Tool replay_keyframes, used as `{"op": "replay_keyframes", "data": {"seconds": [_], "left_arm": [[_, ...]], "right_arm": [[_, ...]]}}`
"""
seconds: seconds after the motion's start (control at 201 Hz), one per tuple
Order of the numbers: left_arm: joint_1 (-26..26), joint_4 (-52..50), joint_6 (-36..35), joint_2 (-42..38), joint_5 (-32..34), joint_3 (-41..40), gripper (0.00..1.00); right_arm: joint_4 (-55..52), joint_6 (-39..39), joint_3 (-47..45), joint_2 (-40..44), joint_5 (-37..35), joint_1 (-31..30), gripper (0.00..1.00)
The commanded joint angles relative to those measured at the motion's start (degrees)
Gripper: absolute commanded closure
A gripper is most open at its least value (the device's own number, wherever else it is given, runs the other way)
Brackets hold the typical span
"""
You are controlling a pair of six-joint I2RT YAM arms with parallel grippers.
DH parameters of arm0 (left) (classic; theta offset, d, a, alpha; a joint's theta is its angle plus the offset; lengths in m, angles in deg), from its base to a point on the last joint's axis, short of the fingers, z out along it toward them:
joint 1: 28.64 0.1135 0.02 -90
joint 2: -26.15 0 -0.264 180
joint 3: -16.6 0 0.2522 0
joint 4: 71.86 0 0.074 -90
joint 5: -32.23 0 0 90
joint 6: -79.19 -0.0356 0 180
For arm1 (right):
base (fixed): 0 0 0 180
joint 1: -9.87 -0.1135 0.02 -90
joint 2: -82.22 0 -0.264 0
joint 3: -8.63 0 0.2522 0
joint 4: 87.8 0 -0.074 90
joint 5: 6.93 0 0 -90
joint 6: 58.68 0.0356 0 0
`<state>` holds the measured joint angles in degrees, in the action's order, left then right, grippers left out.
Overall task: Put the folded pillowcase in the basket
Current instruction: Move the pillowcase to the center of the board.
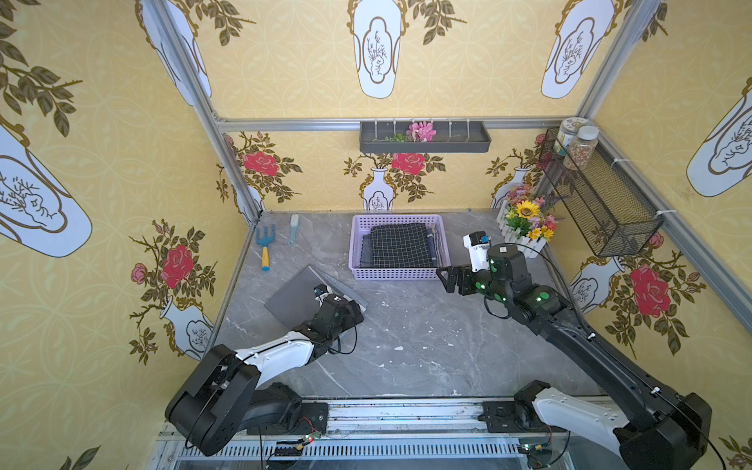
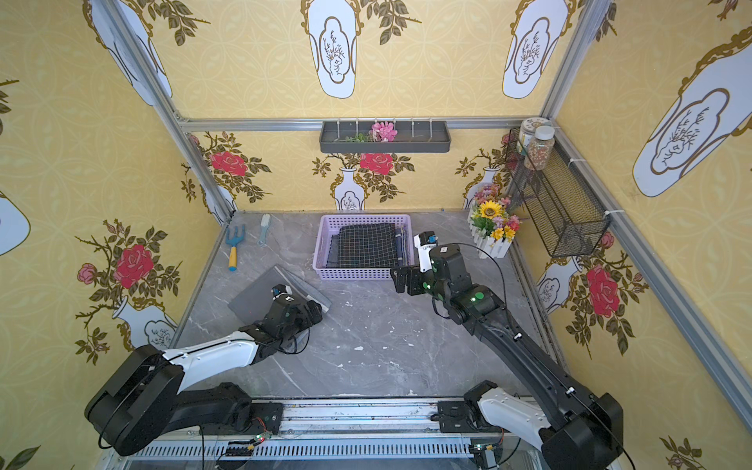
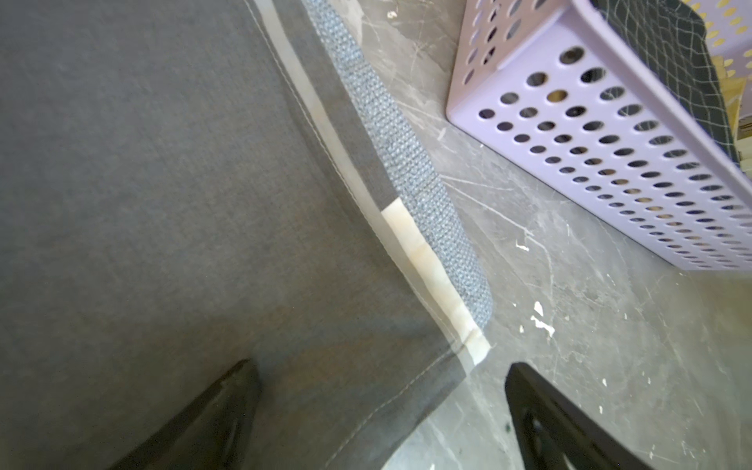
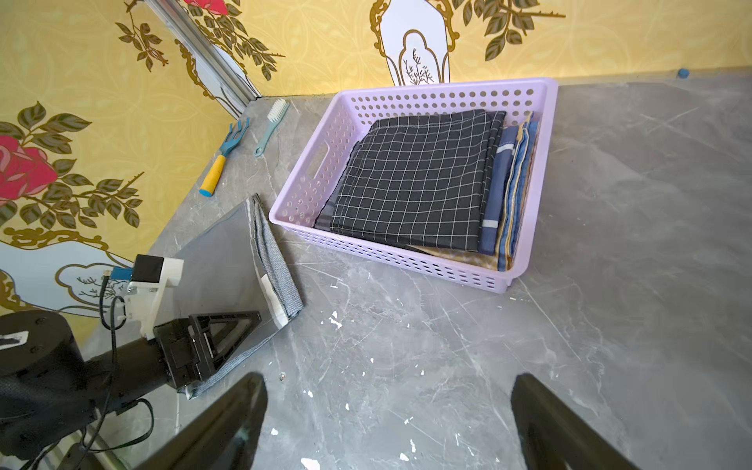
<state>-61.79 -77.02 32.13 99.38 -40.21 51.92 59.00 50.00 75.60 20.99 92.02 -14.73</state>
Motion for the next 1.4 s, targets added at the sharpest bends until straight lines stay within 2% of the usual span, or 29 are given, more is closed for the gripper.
{"op": "replay_keyframes", "data": {"seconds": [0.0, 0.344, 0.508, 0.891, 1.394], "left_arm": [[-2.39, -1.65, 3.64, 1.17, -2.96, -0.31, 0.00], [-14.67, -1.45, 9.44, 6.53, -1.41, 3.98, 0.00], [-18.78, 0.49, 9.44, 9.79, -0.91, 7.35, 0.00], [-24.26, 4.24, 9.64, 19.54, -2.20, 15.12, 0.00], [-27.12, 10.04, 7.70, 27.63, -4.02, 24.09, 0.00]], "right_arm": [[3.39, 3.96, -1.62, -0.20, 9.03, 3.34, 0.03], [9.64, 9.07, -7.29, -1.72, 19.97, 6.89, 0.03], [8.28, 8.82, -8.51, 0.85, 15.79, 6.61, 0.03], [-0.09, 8.35, -9.98, 2.79, 8.76, 3.44, 0.03], [-3.89, 8.95, -13.86, 1.69, 3.13, 2.62, 0.03]]}}
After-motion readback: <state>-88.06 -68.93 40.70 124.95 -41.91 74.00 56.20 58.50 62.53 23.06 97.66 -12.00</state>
